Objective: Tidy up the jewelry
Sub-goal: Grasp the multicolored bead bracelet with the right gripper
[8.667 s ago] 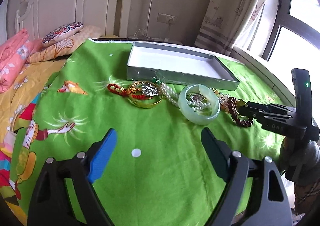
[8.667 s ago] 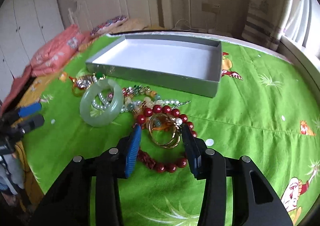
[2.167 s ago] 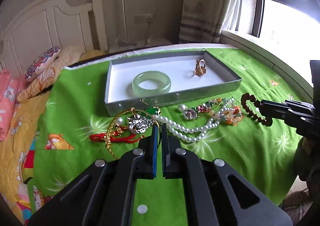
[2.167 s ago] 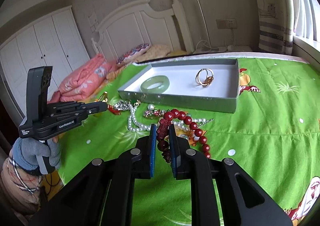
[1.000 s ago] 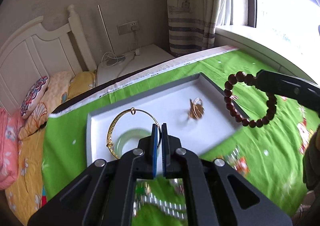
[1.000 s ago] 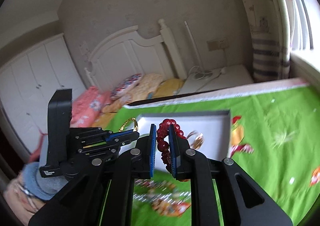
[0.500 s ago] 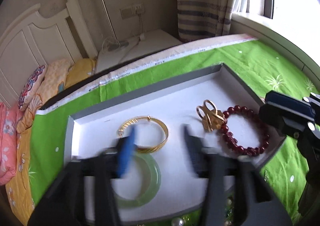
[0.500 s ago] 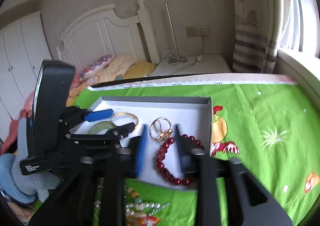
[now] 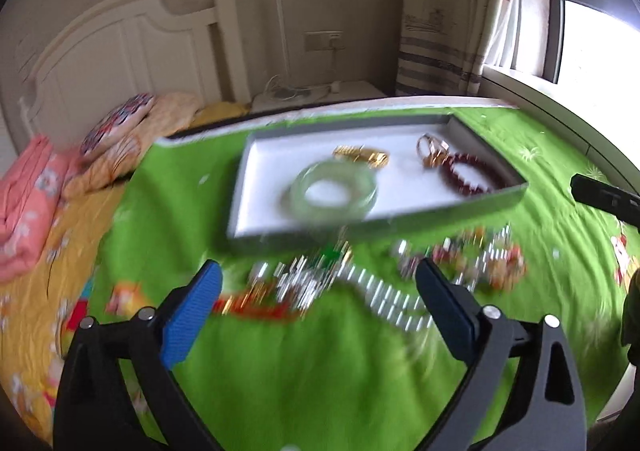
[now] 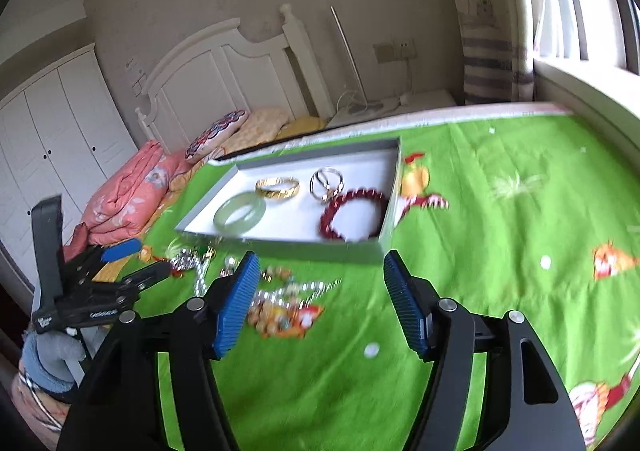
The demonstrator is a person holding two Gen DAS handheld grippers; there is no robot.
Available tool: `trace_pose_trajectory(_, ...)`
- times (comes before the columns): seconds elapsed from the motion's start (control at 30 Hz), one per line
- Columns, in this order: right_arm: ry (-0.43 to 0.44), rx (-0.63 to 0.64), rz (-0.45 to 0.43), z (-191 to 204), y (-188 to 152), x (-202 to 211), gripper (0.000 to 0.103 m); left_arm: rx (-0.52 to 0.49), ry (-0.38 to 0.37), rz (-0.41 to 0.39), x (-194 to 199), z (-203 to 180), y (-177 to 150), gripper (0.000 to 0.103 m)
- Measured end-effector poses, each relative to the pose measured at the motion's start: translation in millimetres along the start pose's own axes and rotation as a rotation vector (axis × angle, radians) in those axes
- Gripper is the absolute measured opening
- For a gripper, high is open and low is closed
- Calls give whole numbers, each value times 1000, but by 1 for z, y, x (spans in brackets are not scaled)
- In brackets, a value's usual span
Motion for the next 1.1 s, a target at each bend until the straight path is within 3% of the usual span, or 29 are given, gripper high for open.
trace_pose_trajectory(0.13, -8, 24, 43, 6, -16, -13, 65, 77, 7, 9, 3, 20, -24, 100)
trace_pose_trajectory(0.27, 1, 43, 45, 11, -18, -12, 65, 242, -61, 41, -3, 46, -37, 100)
trace_pose_trajectory(0.4, 19, 96, 67, 22, -25, -13, 65, 420, -178, 40, -7, 68, -48, 100)
trace_pose_trajectory(0.47, 26, 152, 92, 34, -32, -16, 65, 464, -179, 41, -6, 74, -53, 100)
trace_pose_trajectory(0.77, -62, 438, 194, 76, -66, -35, 44, 464, -183, 22, -2, 75, -51, 100)
trace_pose_trajectory(0.9, -68, 464, 239, 77, -73, -44, 34, 471, -193, 16, -3, 75, -48, 100)
trace_pose_trajectory(1.1, -73, 465, 279, 77, -71, -60, 30, 464, -202, 14, -3, 74, -48, 100)
Point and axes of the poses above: each gripper's, at about its wrist camera, not at the fingertips, and x roughly against the way its jaws point, z to its left, y to its top, the point moved 9 cm from there along -x, roughly the way its jaws point, and after that the axes turned 6 degrees about -x, right-handed, at the moved point
